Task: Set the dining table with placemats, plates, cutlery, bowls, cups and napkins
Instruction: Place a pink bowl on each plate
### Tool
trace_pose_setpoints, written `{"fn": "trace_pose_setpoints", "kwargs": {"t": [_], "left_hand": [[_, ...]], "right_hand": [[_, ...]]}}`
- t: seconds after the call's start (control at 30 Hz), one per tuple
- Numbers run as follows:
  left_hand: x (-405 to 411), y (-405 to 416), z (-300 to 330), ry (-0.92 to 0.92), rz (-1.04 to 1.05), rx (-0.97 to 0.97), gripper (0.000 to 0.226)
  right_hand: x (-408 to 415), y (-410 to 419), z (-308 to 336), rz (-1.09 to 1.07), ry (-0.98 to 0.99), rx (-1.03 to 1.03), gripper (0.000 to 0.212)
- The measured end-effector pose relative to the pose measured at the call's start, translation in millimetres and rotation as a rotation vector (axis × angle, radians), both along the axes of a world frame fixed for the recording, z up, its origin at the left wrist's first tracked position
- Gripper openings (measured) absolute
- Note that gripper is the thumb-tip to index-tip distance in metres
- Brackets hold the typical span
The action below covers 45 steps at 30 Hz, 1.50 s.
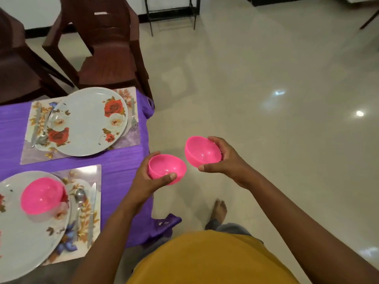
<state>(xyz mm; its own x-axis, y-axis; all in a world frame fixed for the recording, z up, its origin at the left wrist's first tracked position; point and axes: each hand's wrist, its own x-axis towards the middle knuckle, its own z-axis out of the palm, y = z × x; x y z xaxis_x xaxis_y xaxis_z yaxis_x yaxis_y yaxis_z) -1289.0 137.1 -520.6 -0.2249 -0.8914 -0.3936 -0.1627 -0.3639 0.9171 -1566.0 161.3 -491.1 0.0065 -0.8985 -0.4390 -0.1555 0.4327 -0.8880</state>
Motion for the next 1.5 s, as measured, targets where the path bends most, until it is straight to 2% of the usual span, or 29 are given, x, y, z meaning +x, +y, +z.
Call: {"fn": "trace_pose_setpoints", "kwargs": {"t": [0.27,0.57,0.67,0.9,1.3,1.5], "left_hand": [[-101,7,5,-0.065,0.131,-0.058,0.099],[-141,-27,-1,-0.128,0.186,-0.047,0.108],[-153,-49,-3,-0.151,0.202,-0.056,0.103],[-171,-129,-11,-0.124,0.237,-0.049,0.103],[-148,-303,-1,-0.139,0.226,-0.036,0.117],[-142,-370,1,-0.199,0.342,-0.056,0.110]], "right_hand": [[-94,-32,6,0.174,0.068,-0.029,0.107],[-138,-76,4,0.121,0.088,-0.075,0.107],[-147,-101,2,0.126,0.085,-0.082,0.103],[-156,-193,-5,0.173,0.117,-0.085,0.109],[-133,-388,8,0.223,0.119,-0.107,0.099],[-112,-486,6,0.330,0.102,-0.114,0.094]]}}
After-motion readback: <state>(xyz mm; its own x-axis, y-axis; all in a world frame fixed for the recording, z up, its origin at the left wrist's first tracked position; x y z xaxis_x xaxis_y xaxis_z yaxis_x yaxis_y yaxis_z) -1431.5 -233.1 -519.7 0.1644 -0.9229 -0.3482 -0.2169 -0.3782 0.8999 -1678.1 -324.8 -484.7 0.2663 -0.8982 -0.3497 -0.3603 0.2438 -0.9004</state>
